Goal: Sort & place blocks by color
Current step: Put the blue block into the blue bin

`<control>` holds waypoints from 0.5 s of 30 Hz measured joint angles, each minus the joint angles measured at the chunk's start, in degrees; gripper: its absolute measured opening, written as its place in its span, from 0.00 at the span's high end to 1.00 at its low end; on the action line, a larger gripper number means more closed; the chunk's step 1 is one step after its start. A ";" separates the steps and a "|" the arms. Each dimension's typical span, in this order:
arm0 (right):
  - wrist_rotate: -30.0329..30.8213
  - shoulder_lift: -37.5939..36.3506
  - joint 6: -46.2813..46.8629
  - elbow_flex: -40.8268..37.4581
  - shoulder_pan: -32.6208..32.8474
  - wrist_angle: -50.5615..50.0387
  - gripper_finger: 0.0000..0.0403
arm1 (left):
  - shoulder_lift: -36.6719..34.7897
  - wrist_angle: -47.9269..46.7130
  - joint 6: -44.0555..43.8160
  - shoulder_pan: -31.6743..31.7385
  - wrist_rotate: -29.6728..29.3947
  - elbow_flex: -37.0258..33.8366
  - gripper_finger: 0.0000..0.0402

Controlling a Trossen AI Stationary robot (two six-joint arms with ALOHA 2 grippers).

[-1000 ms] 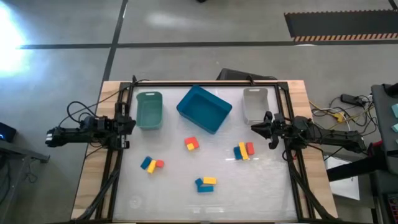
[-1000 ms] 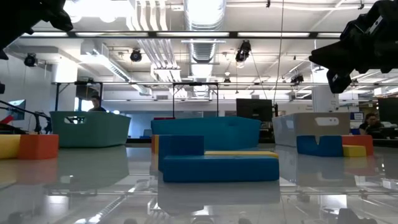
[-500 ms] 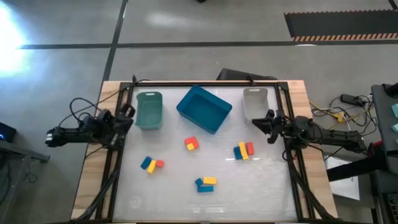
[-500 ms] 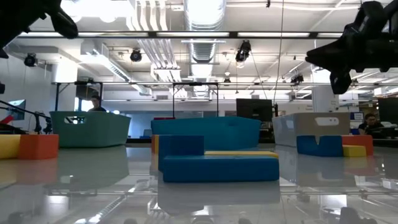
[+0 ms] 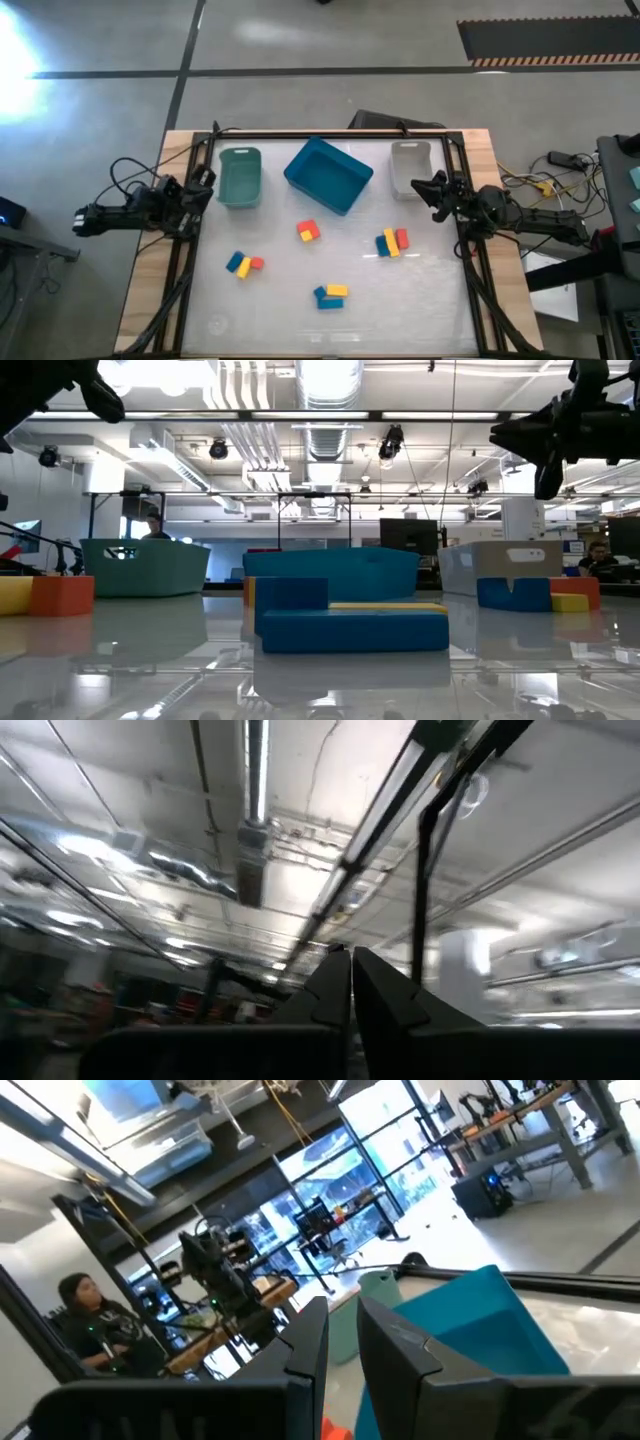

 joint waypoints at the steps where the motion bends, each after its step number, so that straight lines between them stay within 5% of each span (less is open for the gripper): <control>1: -0.03 0.20 -0.04 0.00 0.00 0.64 0.88 | 0.16 -0.25 2.64 0.00 -0.22 0.08 1.00; 15: 0.81 6.98 -0.84 2.12 0.00 7.35 0.88 | 12.25 0.07 13.30 0.00 -12.68 2.45 1.00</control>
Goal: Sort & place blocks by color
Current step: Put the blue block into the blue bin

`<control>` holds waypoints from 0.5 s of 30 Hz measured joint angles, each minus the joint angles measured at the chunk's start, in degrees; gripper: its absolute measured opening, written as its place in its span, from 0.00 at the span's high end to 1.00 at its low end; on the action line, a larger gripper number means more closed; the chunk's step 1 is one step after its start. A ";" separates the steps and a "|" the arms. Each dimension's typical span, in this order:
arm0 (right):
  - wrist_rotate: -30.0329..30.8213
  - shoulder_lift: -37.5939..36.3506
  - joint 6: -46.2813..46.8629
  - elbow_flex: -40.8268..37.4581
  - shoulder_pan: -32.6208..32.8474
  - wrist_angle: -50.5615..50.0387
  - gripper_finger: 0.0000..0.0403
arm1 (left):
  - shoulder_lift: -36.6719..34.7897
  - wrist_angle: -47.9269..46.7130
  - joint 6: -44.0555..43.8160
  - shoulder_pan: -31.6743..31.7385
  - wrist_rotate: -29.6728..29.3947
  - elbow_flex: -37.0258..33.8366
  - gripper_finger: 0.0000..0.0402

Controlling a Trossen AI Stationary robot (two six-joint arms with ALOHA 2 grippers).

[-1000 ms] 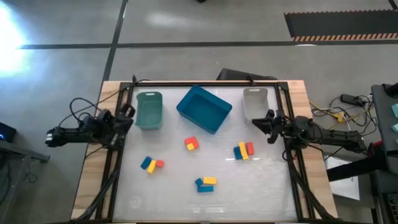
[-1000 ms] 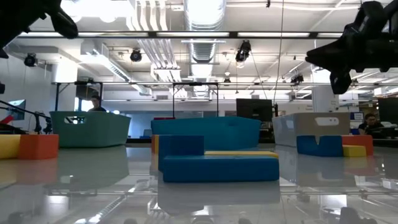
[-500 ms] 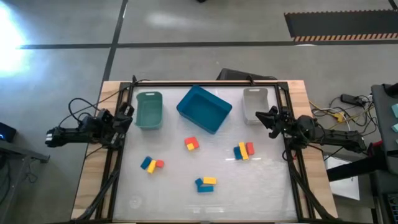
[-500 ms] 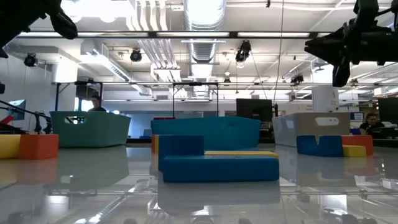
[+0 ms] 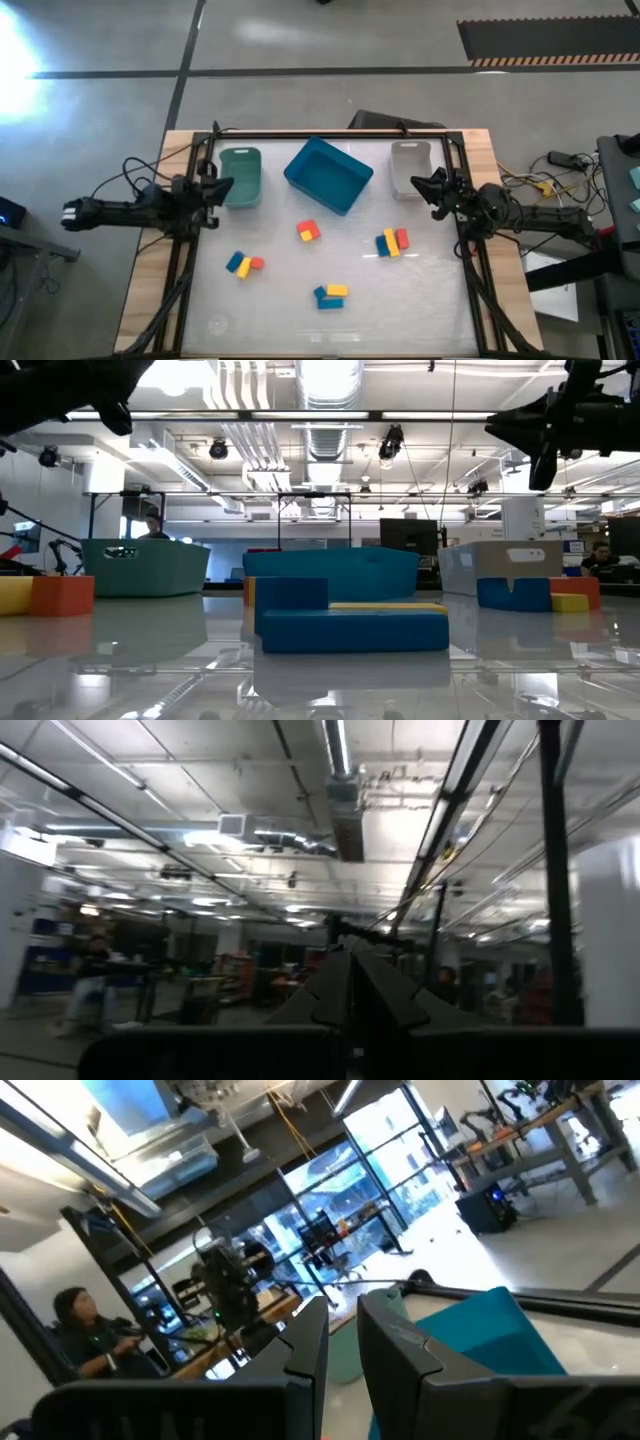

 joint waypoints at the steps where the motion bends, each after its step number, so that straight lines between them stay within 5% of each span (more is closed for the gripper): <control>1: 0.13 1.07 -0.28 0.99 0.00 0.14 0.88 | 0.80 0.34 1.05 0.00 -0.52 0.17 1.00; 7: 0.18 8.64 -2.89 8.31 0.00 -2.90 0.88 | 3.72 4.64 3.06 0.00 -0.75 0.32 1.00; 15: 0.61 19.95 0.15 23.14 0.07 -23.17 0.88 | 4.25 4.59 3.02 0.00 -0.73 0.30 1.00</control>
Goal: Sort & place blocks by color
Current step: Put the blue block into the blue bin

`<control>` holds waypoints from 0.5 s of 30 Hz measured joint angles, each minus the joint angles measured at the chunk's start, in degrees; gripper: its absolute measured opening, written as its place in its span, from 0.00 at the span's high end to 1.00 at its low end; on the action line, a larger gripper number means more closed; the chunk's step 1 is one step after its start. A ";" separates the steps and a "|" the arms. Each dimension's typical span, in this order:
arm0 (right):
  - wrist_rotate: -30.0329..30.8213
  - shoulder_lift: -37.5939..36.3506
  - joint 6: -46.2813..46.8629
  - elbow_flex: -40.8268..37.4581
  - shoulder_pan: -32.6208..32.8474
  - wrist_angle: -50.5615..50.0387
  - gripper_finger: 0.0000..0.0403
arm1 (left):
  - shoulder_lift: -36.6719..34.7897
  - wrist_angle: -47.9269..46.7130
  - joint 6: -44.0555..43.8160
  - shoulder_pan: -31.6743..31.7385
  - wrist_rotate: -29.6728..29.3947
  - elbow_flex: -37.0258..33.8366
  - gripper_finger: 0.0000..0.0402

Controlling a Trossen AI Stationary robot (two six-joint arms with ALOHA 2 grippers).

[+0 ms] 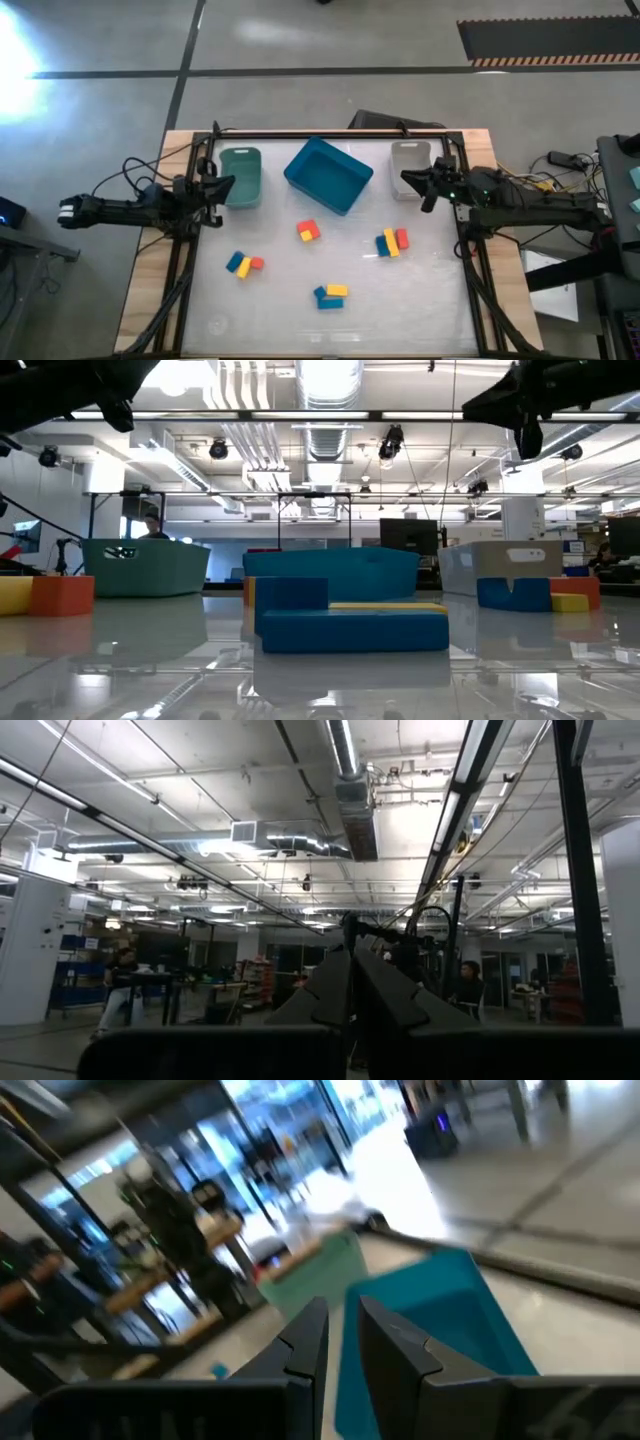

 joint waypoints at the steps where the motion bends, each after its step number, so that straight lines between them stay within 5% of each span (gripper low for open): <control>1: -0.01 1.62 0.45 1.87 0.00 -2.41 0.88 | 0.00 0.03 -0.01 0.00 -0.01 0.01 1.00; 15: -0.55 25.06 11.74 23.15 4.80 -31.01 0.88 | 1.77 -0.03 -0.40 0.00 0.01 -0.29 1.00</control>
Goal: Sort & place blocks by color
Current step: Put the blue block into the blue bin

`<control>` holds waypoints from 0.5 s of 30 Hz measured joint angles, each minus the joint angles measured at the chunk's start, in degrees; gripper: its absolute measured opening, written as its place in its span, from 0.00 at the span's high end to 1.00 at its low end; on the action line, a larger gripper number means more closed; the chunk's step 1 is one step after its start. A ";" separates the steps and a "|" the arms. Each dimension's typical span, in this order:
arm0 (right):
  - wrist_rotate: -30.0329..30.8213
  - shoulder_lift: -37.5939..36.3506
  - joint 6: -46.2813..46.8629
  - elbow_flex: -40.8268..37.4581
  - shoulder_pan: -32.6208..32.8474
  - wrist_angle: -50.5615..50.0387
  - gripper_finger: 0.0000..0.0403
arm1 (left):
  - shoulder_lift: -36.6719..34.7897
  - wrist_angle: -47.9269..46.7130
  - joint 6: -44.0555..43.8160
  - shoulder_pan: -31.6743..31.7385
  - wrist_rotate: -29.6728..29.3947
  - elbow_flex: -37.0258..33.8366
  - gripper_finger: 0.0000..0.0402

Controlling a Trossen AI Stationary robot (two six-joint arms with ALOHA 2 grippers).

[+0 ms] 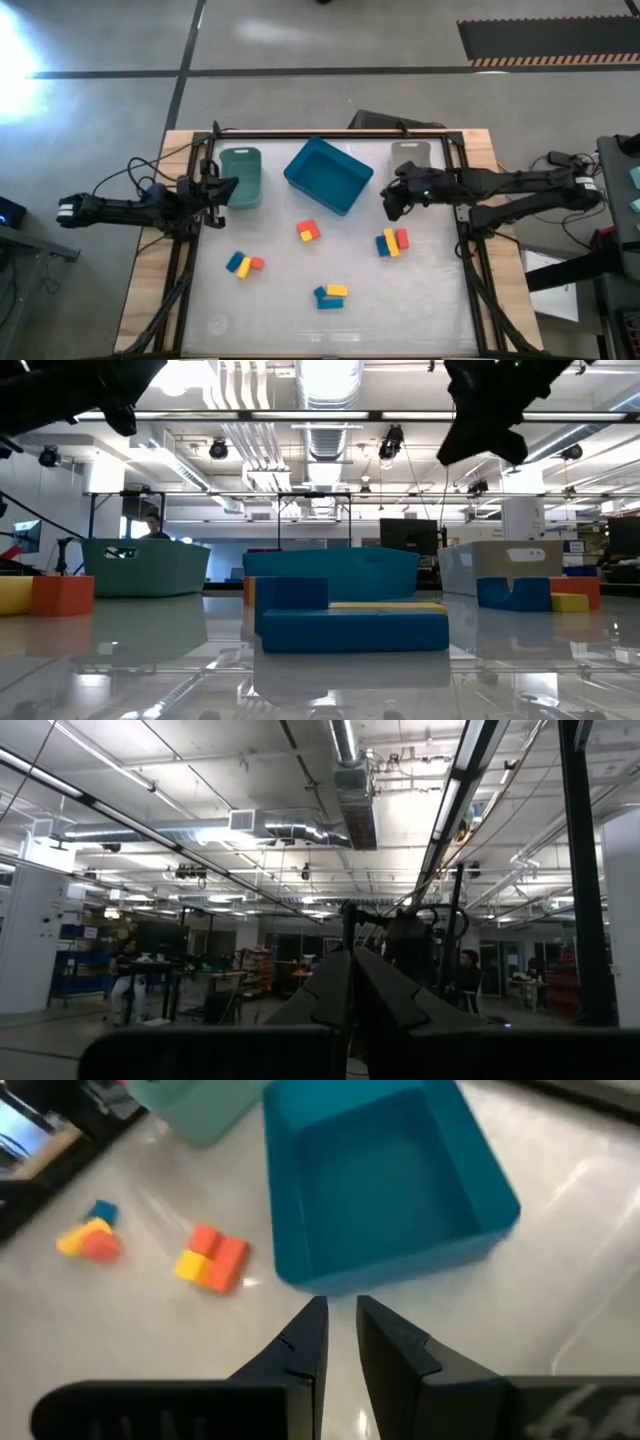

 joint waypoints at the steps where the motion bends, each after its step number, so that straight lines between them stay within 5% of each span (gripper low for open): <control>1: -0.32 1.77 1.55 1.26 0.72 -3.29 0.88 | 0.18 0.03 0.00 0.00 -0.01 -0.04 1.00; 15: -7.95 24.32 22.45 20.75 10.11 -30.44 0.88 | -0.24 0.11 0.00 0.00 0.01 -0.62 1.00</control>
